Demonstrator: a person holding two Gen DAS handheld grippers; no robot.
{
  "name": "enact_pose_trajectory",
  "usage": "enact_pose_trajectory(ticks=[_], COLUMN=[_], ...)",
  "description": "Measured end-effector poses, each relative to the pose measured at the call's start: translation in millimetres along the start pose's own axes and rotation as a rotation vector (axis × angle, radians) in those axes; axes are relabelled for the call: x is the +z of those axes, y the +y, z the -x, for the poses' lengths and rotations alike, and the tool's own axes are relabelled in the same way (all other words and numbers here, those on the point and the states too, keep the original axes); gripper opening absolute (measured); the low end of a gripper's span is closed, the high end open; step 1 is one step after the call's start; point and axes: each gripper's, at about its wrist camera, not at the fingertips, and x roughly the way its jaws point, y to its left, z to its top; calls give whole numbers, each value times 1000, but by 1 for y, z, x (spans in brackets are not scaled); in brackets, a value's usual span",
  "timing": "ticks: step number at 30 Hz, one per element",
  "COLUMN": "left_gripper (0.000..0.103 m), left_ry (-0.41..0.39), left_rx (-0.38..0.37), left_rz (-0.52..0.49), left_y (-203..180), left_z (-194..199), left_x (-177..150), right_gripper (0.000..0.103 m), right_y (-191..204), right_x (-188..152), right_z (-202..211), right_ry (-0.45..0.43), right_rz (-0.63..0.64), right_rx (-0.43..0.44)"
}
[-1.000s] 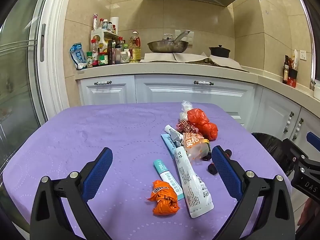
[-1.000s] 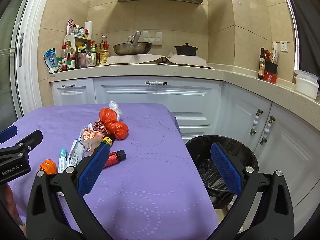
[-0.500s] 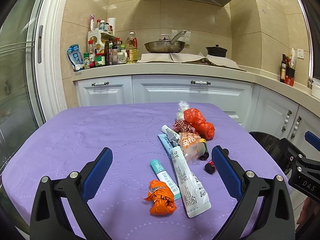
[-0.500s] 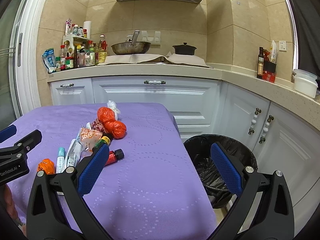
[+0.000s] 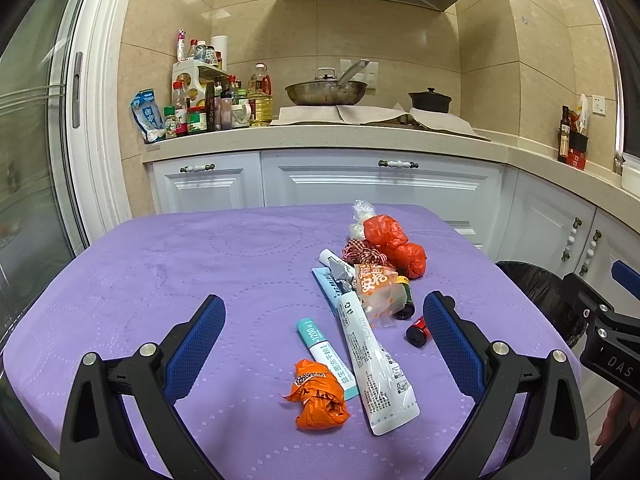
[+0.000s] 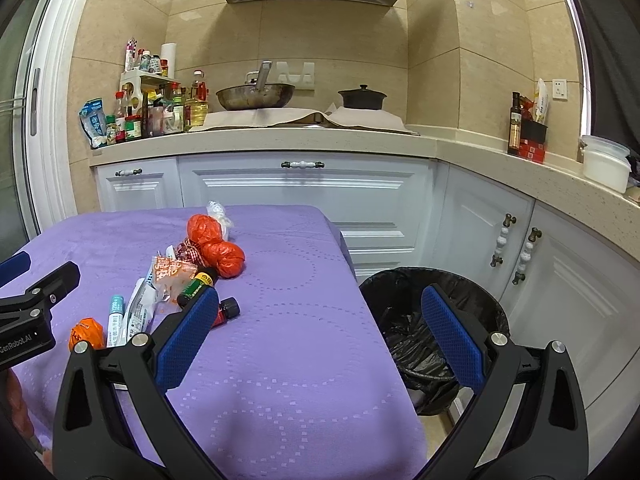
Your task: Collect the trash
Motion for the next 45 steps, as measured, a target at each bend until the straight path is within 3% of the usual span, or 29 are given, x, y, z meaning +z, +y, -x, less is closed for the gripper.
enact_pose_trajectory(ticks=[45], left_gripper=[97], left_ry=[1], left_rx=[-24], left_rz=[-20], left_y=[-15], left_z=[0], left_x=[3], right_gripper=[99], right_y=[-12], right_x=[1], right_z=[5], right_ry=[-10], right_rz=[-16], right_rx=[-34])
